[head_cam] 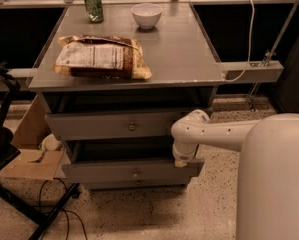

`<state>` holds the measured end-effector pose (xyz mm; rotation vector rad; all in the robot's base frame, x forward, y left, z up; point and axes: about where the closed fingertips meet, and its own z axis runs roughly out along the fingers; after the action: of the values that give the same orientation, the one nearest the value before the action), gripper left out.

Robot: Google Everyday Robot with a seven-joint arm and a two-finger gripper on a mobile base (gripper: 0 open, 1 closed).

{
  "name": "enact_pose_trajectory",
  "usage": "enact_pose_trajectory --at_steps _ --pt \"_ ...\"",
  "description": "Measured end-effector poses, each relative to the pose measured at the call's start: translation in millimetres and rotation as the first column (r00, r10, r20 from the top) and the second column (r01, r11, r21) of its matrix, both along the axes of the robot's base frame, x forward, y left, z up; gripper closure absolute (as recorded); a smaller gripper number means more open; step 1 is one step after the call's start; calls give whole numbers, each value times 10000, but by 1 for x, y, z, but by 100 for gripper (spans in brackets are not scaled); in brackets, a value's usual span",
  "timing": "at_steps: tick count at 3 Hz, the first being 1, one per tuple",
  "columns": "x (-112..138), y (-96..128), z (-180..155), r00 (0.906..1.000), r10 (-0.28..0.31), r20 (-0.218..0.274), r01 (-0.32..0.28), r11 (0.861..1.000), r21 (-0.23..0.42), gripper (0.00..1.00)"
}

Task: Open middle drawer

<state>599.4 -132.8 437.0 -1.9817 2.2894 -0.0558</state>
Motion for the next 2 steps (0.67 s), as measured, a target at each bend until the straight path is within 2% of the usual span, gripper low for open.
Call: enact_pose_trajectory --at_steps 1,2 --pt "0 0 2 10000 -1 0 1 10000 0 100" --pt "-17 -7 3 9996 -131 -237 131 9999 -18 100"
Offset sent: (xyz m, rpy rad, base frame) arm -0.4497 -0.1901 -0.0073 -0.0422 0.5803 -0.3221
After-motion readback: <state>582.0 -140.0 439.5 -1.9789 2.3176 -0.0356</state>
